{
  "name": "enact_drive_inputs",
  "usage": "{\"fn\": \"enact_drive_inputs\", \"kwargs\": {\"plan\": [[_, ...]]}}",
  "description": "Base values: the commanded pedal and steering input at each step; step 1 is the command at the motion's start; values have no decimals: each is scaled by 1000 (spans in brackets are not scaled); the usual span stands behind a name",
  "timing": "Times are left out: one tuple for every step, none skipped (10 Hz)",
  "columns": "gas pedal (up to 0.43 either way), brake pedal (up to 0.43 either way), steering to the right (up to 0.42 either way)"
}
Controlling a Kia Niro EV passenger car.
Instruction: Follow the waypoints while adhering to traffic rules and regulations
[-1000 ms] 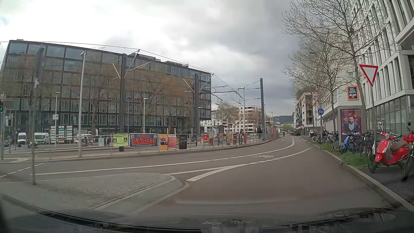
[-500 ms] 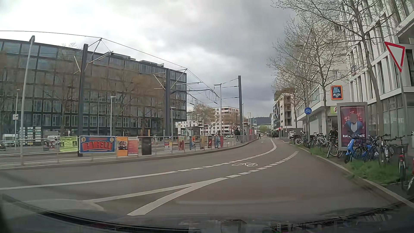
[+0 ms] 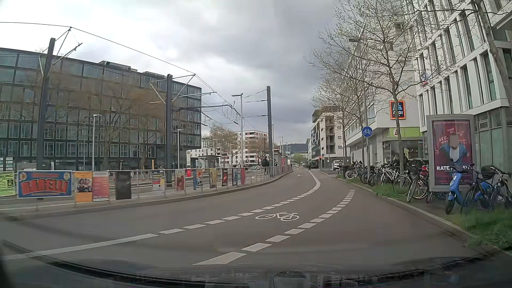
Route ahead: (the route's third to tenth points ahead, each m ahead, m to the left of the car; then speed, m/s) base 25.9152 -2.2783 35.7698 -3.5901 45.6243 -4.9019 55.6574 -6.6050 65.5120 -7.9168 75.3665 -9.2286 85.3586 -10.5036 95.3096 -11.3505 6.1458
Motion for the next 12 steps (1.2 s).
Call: {"fn": "enact_drive_inputs", "kwargs": {"plan": [[189,0,109],[177,0,98],[177,0,87],[177,0,75],[177,0,65],[177,0,54],[177,0,39],[177,0,27],[177,0,20],[177,0,13],[177,0,7],[177,0,4]]}}
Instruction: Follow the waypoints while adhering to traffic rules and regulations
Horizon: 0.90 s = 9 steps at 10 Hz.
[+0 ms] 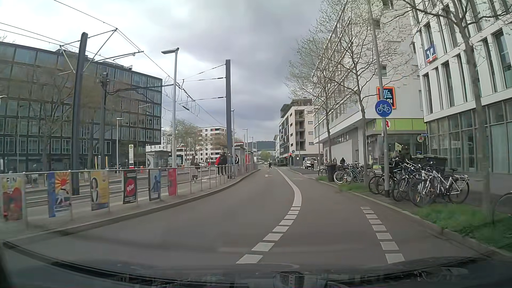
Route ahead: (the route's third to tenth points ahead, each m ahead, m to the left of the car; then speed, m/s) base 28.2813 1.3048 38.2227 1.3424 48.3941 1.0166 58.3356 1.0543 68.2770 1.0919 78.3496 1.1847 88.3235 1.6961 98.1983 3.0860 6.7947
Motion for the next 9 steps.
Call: {"fn": "enact_drive_inputs", "kwargs": {"plan": [[157,0,3],[130,0,3],[118,0,3],[110,0,3],[110,0,3],[98,0,3],[98,0,3],[87,0,3],[79,0,3]]}}
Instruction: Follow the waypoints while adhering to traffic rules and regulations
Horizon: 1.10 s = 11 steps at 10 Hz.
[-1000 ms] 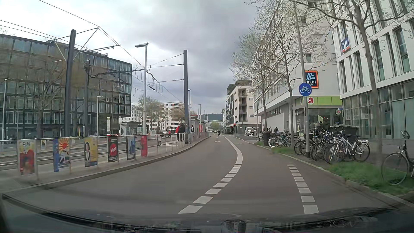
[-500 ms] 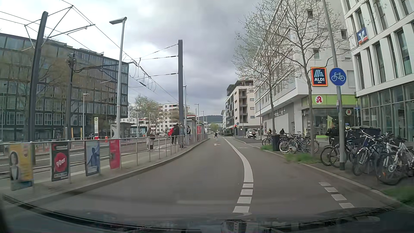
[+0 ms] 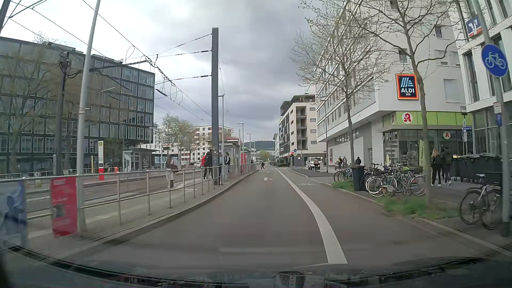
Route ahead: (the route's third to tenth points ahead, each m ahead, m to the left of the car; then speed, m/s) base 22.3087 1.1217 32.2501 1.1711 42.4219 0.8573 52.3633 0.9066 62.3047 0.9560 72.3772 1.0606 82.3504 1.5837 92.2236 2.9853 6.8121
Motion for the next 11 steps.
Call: {"fn": "enact_drive_inputs", "kwargs": {"plan": [[79,0,3],[67,0,3],[67,0,4],[59,0,4],[47,0,4],[39,0,4],[39,0,4],[39,0,4],[39,0,4],[39,0,4],[39,0,3]]}}
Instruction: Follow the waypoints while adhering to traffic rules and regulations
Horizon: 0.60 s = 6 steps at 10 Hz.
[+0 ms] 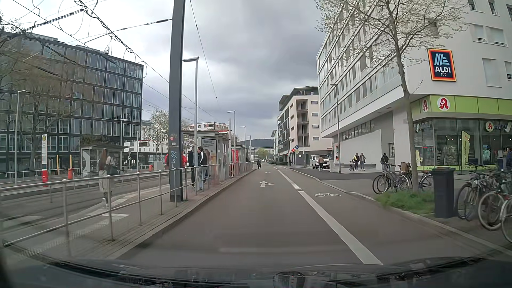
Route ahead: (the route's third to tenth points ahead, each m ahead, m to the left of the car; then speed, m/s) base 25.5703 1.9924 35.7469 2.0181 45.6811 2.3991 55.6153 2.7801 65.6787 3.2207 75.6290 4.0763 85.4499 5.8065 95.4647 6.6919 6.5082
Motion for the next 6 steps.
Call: {"fn": "enact_drive_inputs", "kwargs": {"plan": [[39,0,3],[39,0,3],[39,0,3],[39,0,3],[39,0,3],[39,0,3]]}}
